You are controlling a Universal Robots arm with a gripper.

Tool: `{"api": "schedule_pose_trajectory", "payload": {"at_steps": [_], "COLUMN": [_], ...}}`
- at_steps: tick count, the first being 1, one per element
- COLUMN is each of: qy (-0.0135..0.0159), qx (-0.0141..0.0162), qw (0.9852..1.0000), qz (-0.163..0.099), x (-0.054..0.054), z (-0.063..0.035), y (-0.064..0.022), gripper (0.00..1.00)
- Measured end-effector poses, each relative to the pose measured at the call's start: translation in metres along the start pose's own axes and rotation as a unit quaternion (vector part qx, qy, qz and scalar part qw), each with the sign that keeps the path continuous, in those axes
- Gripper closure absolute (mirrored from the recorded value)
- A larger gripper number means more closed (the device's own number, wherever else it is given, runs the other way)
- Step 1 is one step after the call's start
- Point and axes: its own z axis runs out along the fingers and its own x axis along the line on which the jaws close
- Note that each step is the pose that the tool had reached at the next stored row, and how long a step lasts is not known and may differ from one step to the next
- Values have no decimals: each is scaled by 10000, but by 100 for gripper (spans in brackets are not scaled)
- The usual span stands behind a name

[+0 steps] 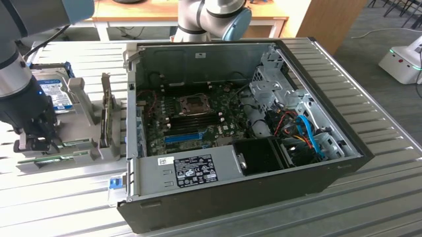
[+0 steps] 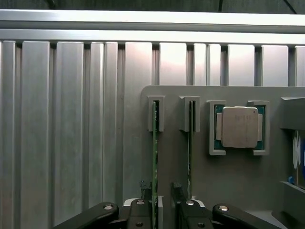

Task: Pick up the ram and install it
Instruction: 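Pick up the ram and move it above insertion slot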

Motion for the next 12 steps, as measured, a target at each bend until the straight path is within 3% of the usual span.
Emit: {"api": "schedule_pose_trajectory", "payload": {"at_steps": [6, 12], "qy": [0, 0], "qx": [1, 1], "qw": [10000, 10000], "qz": [0, 1], "x": [0, 2], "z": [68, 70], "y": [0, 1], "gripper": [71, 71]}}
